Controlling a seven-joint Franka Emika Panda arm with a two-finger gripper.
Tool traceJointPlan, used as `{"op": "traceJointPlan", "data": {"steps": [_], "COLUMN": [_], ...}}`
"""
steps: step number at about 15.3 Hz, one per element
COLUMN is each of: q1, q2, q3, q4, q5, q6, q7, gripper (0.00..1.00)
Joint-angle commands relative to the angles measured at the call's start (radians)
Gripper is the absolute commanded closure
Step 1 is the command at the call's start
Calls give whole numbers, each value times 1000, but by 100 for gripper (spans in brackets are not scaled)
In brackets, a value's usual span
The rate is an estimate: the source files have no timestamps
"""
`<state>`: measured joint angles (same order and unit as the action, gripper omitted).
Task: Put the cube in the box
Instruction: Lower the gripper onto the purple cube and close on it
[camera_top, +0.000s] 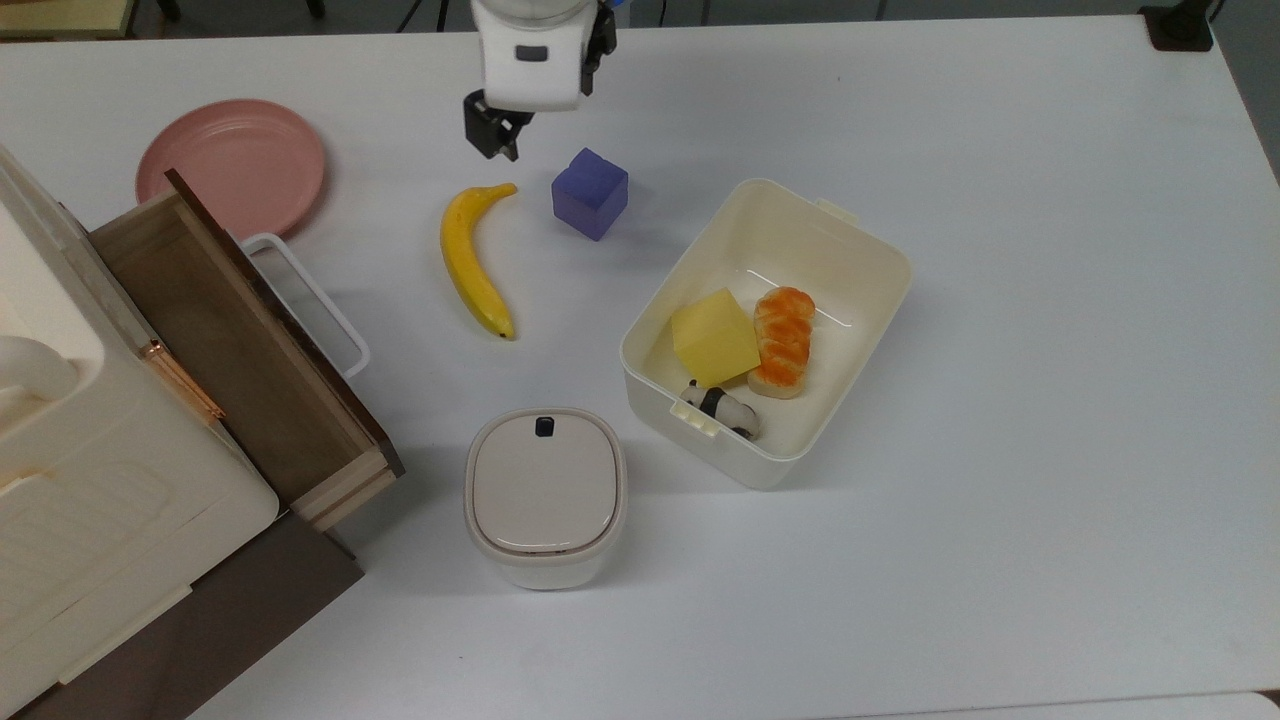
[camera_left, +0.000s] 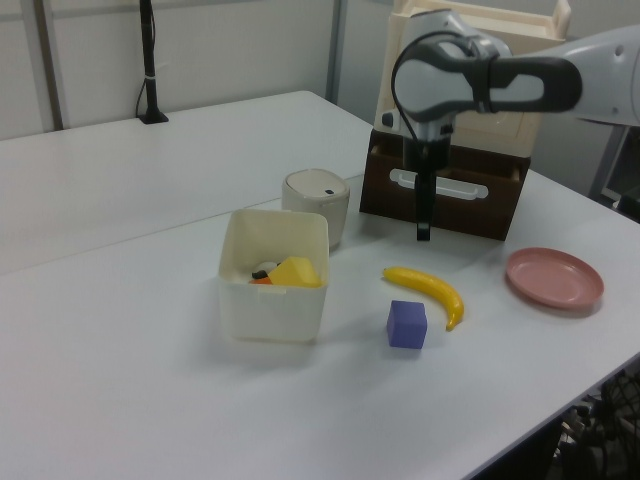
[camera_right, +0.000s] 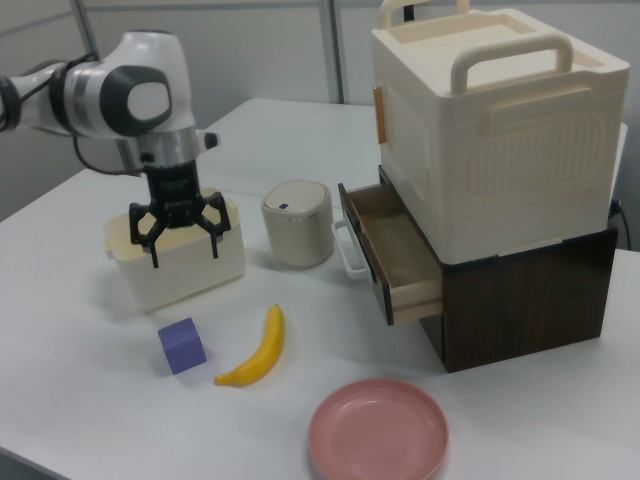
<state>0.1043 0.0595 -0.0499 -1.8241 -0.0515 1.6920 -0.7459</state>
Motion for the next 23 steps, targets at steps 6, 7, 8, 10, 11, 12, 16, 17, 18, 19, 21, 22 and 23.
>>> {"op": "traceJointPlan", "data": {"steps": [6,7,8,10,11,12,16,17,18,19,21,22,23], "q1": [41,46,48,49,58,77,109,115,117,120,129,135,138], "q2": [-59,-55,-55,-56,-52,-43,-12,-15,-18,-18,-7,3,10], "q3": [-8,-8,-8,-8,-8,-8,-8,-8,-8,-7,-5,-5,-5], "q4": [-267,-271,-287,-317,-322,-323,-345,-360,-374,-380,-389,-392,-392], "q5": [-108,-116,-129,-137,-139,-139,-165,-165,-166,-166,-183,-197,-208], "q6": [270,270,276,311,314,314,350,363,371,377,405,410,411], "q7": [-29,-29,-29,-21,-18,-16,28,36,37,39,78,94,103], "gripper": [1,1,2,2,2,2,2,2,2,2,3,5,14]}}
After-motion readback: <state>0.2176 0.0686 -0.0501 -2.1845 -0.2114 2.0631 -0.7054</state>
